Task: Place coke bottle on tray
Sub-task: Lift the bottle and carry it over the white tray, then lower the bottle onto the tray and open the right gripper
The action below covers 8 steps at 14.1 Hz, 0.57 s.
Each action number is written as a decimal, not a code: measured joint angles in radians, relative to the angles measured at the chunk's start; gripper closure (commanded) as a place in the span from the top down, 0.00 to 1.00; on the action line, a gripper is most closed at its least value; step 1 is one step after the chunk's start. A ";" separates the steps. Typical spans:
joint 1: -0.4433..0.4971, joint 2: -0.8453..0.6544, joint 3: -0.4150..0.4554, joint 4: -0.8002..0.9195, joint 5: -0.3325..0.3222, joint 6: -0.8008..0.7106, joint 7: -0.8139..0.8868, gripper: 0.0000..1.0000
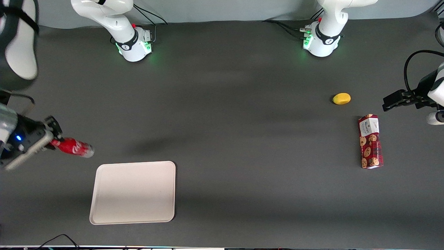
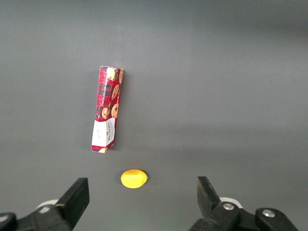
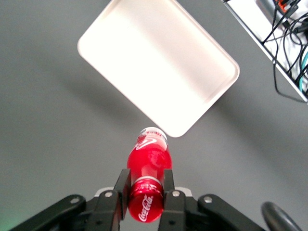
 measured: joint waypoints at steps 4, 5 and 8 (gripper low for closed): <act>-0.026 0.159 -0.005 0.006 0.000 0.170 0.000 0.00; -0.031 0.182 -0.005 0.004 0.000 0.201 0.000 0.00; -0.041 0.217 -0.005 -0.031 0.015 0.289 0.001 0.00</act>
